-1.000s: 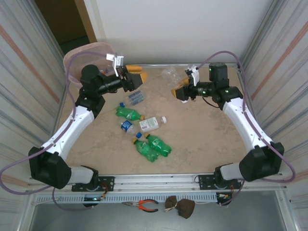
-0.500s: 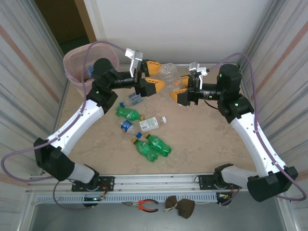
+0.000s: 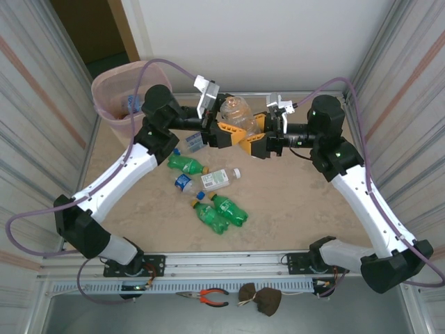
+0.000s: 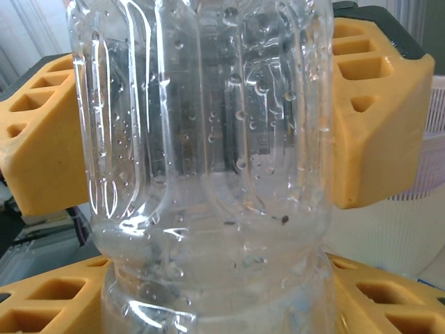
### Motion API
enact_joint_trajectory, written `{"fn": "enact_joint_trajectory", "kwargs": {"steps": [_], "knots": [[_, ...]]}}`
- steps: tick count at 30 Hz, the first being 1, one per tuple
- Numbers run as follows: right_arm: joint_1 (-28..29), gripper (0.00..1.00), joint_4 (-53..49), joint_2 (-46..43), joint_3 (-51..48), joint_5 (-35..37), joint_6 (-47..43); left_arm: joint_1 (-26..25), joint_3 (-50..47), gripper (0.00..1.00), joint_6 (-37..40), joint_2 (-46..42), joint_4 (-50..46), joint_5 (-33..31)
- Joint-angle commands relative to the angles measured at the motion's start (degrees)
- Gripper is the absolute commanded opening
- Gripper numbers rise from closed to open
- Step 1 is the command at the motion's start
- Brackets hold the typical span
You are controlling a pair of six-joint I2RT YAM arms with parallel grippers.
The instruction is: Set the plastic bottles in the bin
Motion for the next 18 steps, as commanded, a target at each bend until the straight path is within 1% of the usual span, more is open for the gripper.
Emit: {"fn": "enact_joint_trajectory", "kwargs": {"steps": [1, 11, 18], "knots": [[0.55, 0.62, 1.68, -1.39, 1.23, -0.81, 1.13, -0.39, 0.61, 0.72, 1.59, -2.75, 2.34, 2.04], [1.17, 0.62, 0.71, -1.67, 1.15, -0.30, -0.40, -0.51, 1.31, 0.62, 1.65, -2.46, 2.34, 2.20], [1.17, 0.63, -0.07, -1.51, 0.99, 0.61, -1.37, -0.51, 1.40, 0.59, 2.73, -2.81, 0.85, 1.71]]}}
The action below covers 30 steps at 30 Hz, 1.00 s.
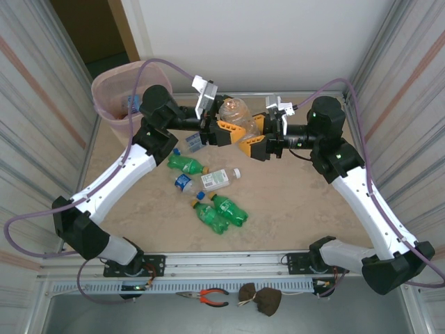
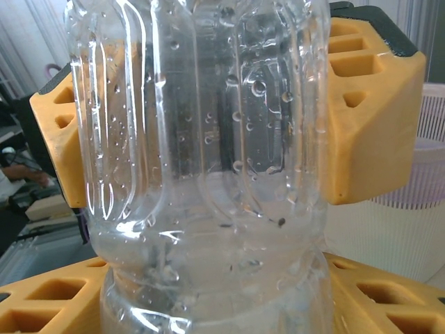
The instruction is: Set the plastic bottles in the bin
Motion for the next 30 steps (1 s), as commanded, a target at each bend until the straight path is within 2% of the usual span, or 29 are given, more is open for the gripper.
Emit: {"fn": "enact_joint_trajectory", "kwargs": {"steps": [1, 12, 20, 26, 30], "knots": [[0.41, 0.64, -0.45, -0.91, 1.02, 0.62, -0.98, -0.57, 1.49, 0.59, 2.41, -2.29, 0.31, 1.54], [0.42, 0.73, -3.26, -1.42, 0.88, 3.03, -3.54, -0.49, 3.10, 0.59, 5.39, -2.30, -4.05, 0.72], [0.41, 0.82, -9.58, -3.59, 0.76, 8.87, -6.72, -0.02, 5.80, 0.57, 11.00, -2.15, -14.22, -1.75], [0.35, 0.84, -14.68, -6.24, 0.05, 12.38, -9.13, 2.66, 9.03, 0.56, 17.20, -3.10, -27.78, -9.54], [0.15, 0.84, -16.65, -7.64, -0.35, 14.54, -9.75, 4.63, 14.10, 0.55, 23.29, -2.88, -42.31, -20.09]]}}
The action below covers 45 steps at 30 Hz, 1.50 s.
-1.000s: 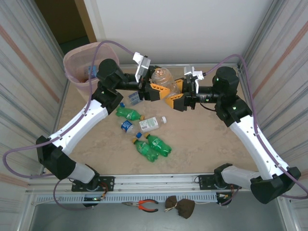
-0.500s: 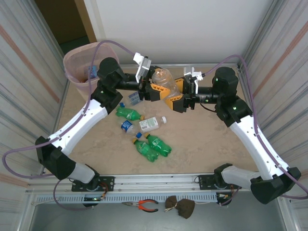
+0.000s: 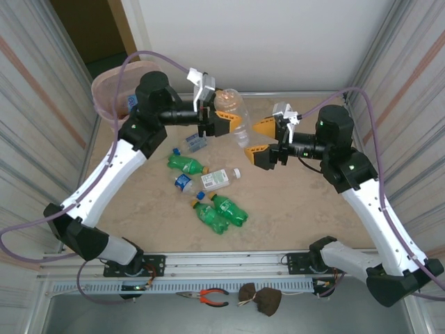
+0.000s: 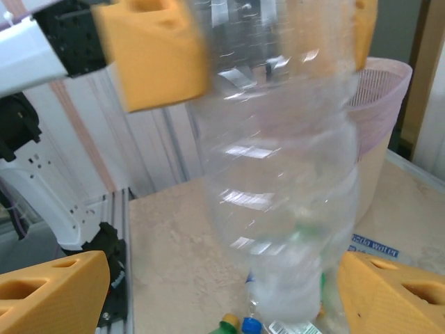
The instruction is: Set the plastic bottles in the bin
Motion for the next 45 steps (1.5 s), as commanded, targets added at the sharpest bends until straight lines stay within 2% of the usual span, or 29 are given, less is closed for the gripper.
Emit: {"fn": "enact_joint_trajectory", "kwargs": {"steps": [1, 7, 13, 15, 18, 21, 27, 33, 37, 41, 45], "knots": [[0.08, 0.84, -3.16, -1.85, -0.43, 2.57, -2.03, 1.70, 5.27, 0.55, 7.58, -2.04, -14.56, -11.11], [-0.02, 0.84, -3.49, -1.96, -0.85, 2.97, -2.16, 9.86, 10.88, 0.55, 7.85, -1.81, -25.24, -18.96], [-0.03, 0.84, -2.98, -0.86, -0.53, 2.89, -1.71, 21.55, 15.22, 0.53, 6.12, -0.53, -31.92, -24.14], [0.05, 0.83, -2.82, -0.42, -0.39, 2.54, -1.35, 25.60, 17.03, 0.52, 5.97, 0.40, -34.02, -26.78], [0.06, 0.83, -2.11, 0.19, -0.57, 2.21, -0.67, 29.06, 19.17, 0.50, 6.97, 1.42, -34.94, -32.78], [0.38, 0.83, -1.36, 0.89, -0.59, 2.10, -0.17, 30.46, 19.69, 0.50, 9.06, 2.27, -33.56, -39.30], [1.12, 0.82, -0.30, 1.84, -0.72, 1.78, 0.51, 33.91, 23.43, 0.50, 9.45, 7.42, -33.93, -47.31], [1.29, 0.82, -0.39, 1.73, -1.31, 1.84, 0.35, 35.91, 26.09, 0.49, 9.51, 13.40, -33.52, -51.96], [1.34, 0.82, -0.32, 1.91, -1.63, 1.66, 0.14, 36.43, 23.34, 0.48, 10.50, 15.54, -27.28, -53.39], [1.29, 0.82, -0.60, 1.84, -2.06, 1.66, 0.03, 36.82, 15.47, 0.48, 12.22, 15.80, -14.66, -52.33], [1.37, 0.82, -0.86, 1.49, -2.68, 1.66, 0.12, 36.82, 11.20, 0.47, 14.74, 17.44, -7.44, -54.00]]}}
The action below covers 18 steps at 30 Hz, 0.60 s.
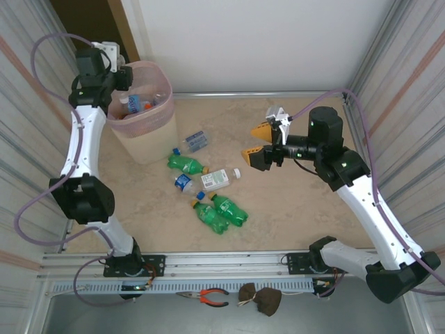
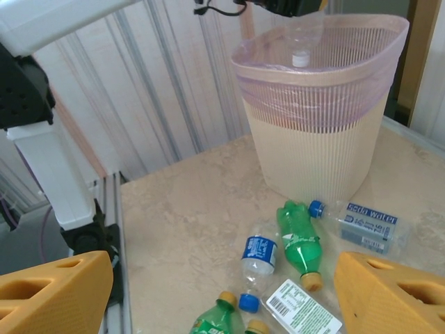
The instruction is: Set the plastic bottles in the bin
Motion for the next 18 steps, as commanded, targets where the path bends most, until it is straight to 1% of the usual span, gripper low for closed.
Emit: {"fn": "enact_joint_trajectory", "kwargs": {"steps": [1, 4, 8, 13, 18], "knots": [[0.35, 0.82, 0.20, -0.71, -0.79, -0.57, 0.88, 0.43, -3.03, 0.48, 4.24, 1.12, 11.75, -2.93], [0.35, 0.82, -0.19, -1.33, -1.44, -0.35, 0.71, 0.52, -4.88, 0.48, 7.18, 2.53, 14.49, -5.67], [0.35, 0.82, -0.51, -1.73, -2.06, -0.22, 0.59, 1.11, -5.35, 0.48, 9.69, 5.32, 15.13, -8.31], [0.30, 0.82, -1.05, -1.82, -2.36, -0.44, 0.36, 1.75, -5.62, 0.49, 10.19, 8.85, 14.97, -7.90], [0.33, 0.82, -1.24, -2.02, -2.97, -0.31, -0.01, 1.80, -4.97, 0.50, 9.48, 12.51, 12.79, -7.64]]}}
